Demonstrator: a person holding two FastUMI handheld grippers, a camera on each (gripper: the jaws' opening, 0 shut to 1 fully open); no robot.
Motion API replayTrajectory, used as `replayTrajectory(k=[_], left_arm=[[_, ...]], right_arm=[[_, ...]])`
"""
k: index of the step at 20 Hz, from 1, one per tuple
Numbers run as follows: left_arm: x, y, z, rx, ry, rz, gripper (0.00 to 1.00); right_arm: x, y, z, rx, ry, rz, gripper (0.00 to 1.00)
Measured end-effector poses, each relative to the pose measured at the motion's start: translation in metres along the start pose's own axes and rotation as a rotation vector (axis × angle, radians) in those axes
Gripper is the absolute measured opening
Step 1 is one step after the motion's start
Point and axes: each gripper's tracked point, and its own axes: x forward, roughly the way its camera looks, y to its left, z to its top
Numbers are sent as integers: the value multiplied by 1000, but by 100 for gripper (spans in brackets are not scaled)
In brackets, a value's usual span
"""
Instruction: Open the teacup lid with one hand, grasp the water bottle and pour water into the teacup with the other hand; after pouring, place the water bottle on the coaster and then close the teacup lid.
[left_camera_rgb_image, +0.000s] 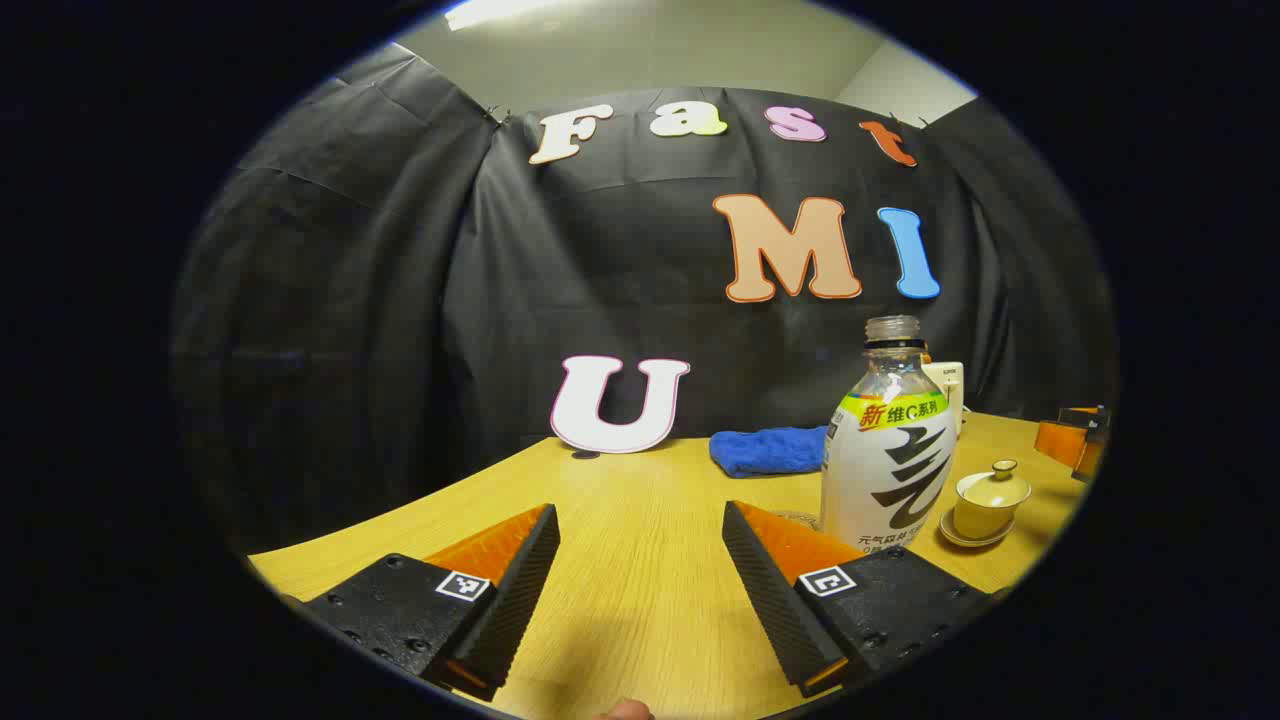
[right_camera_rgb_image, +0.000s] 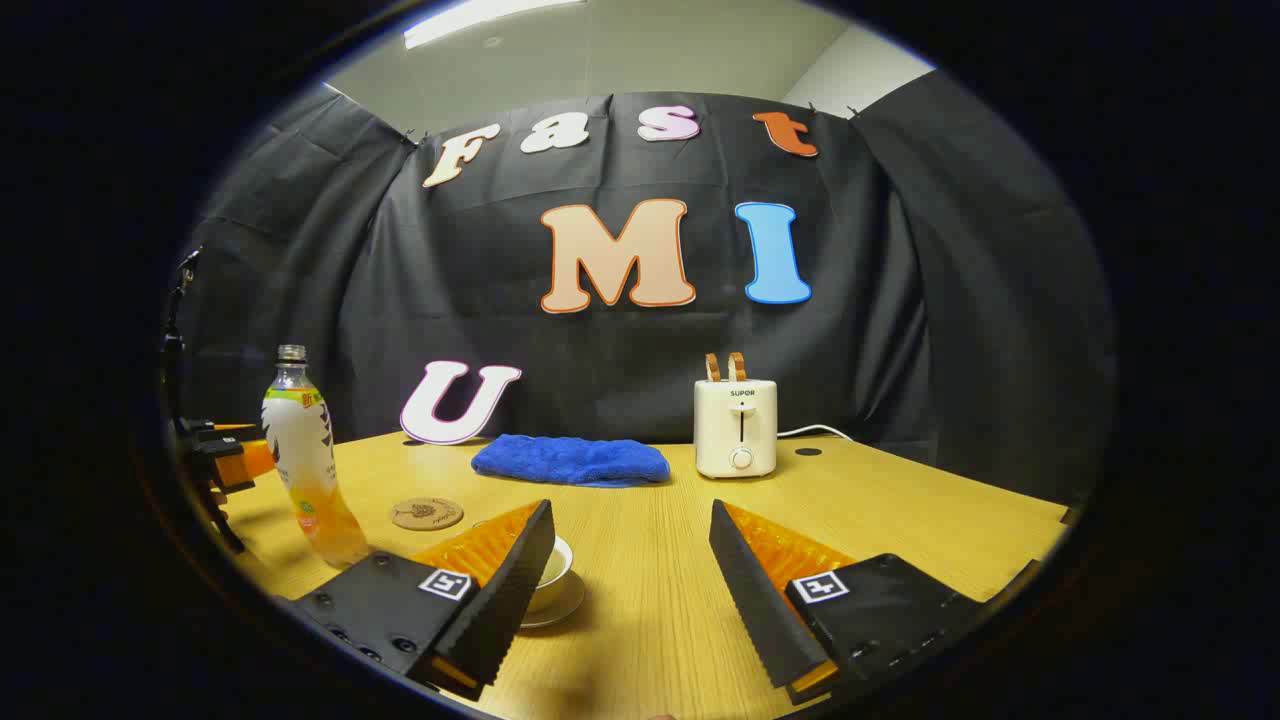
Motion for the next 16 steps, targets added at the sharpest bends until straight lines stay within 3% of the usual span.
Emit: replayTrajectory(k=[1, 2, 4, 8, 9, 12, 13, 14, 16], left_arm=[[1, -3, 1, 0, 0, -8, 99], [1, -3, -1, 1, 2, -11, 96], [1, -2, 0, 2, 1, -10, 96], [2, -3, 0, -1, 0, -10, 99], [0, -4, -1, -1, 1, -16, 95], [2, -3, 1, -4, -2, -15, 96], [2, -3, 0, -5, -1, -14, 96], [2, -2, 0, -5, 0, -10, 95], [2, -1, 0, -6, -1, -3, 95]], right_arm=[[0, 0, -1, 0, 0, 0, 99], [-1, -1, 0, 0, -1, 0, 94], [0, 0, -1, 0, 1, 0, 99], [0, 0, -1, 0, -1, 0, 99], [1, 0, -2, -1, 0, -2, 94], [-1, -2, -2, 0, 0, -9, 94], [0, -2, -2, -1, 1, -9, 99], [0, -2, -2, 0, 0, -9, 94], [1, -2, -1, 0, 2, -9, 94]])
